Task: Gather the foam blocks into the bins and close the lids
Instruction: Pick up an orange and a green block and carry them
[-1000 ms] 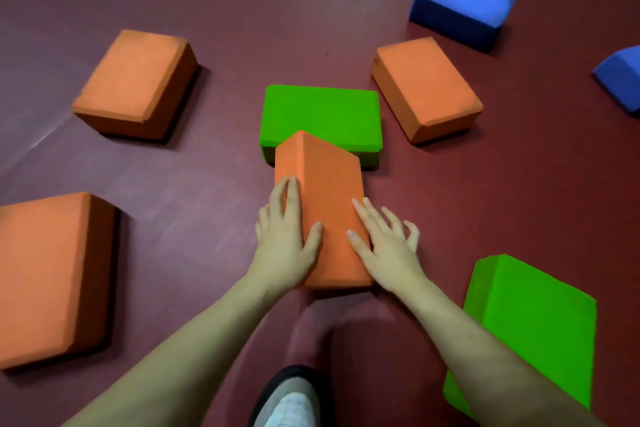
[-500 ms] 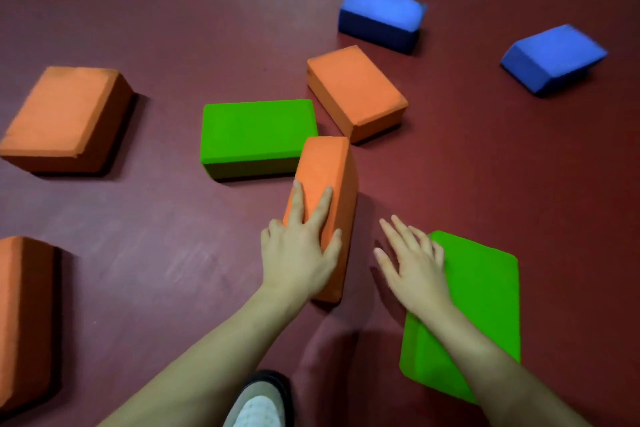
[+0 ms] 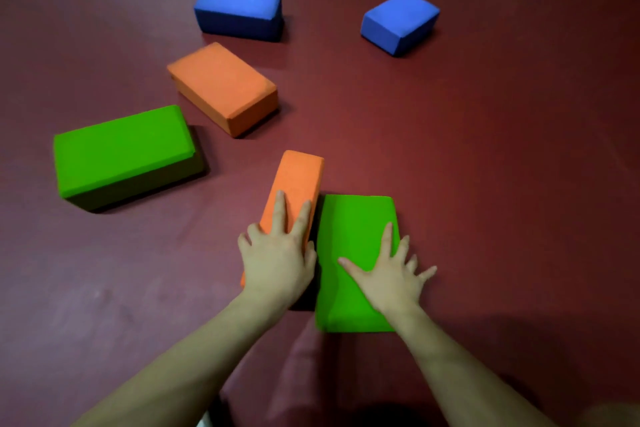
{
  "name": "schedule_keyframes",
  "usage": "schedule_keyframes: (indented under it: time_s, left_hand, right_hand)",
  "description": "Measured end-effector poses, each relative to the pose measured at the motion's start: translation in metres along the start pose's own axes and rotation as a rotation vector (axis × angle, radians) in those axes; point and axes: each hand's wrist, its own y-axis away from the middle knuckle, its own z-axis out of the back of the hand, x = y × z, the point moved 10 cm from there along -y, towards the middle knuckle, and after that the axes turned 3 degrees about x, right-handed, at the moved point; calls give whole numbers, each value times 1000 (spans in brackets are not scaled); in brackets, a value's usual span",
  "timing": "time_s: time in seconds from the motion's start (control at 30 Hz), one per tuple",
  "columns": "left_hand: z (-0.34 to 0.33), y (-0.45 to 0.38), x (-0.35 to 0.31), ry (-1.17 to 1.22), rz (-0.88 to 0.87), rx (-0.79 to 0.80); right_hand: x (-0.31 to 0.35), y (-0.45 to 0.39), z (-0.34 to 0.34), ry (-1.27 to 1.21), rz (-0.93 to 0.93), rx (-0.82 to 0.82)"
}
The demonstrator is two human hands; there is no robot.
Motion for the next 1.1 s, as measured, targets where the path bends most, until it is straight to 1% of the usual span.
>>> schedule_keyframes:
  time_s: [0.07,0.13,0.23,0.3,0.33,0.37,0.43,0.53,0.6,0.63,0.67,0.73,0.8,0.93,1.1]
  left_hand:
    - [-3,2,2,8,16,2]
    - [-1,-1,8,27,18,-27]
    - [7,-7,27,42,52,-88]
    - [9,-8,39,36,73,-88]
    - [9,-8,45,37,95,-75]
    - [10,-8,49,47,121,-68]
    - [12,-6,54,64,158,-53]
    - [8,-4,57,73,177,-18]
    - [8,-4,63,87,181,-3]
    - [9,-4,68,92,184,6]
    - [9,-6,74,98,188,19]
    - [13,-9,85,113,188,27]
    - [22,-11,95,106,177,-7]
    - [33,-24,118,123,227,-9]
    - [79,-65,131,139,190,-28]
  right_hand:
    - [5,2,5,-57,34,-34]
    - [11,5,17,-124,78,-119]
    - [33,13,42,-227,251,-320]
    - [48,21,58,-277,366,-470]
    - [53,26,63,-314,403,-504]
    - [57,29,67,-363,429,-511]
    - [61,32,65,-486,454,-458]
    - [58,28,52,-623,449,-283]
    - [62,30,49,-773,530,-177]
    - [65,32,49,-815,568,-134]
    - [69,34,49,-806,589,-113]
    - [77,35,52,-738,591,-125]
    - [92,38,63,-699,609,-178]
    - [128,32,90,-633,664,-255]
    - [167,18,140,-595,654,-286]
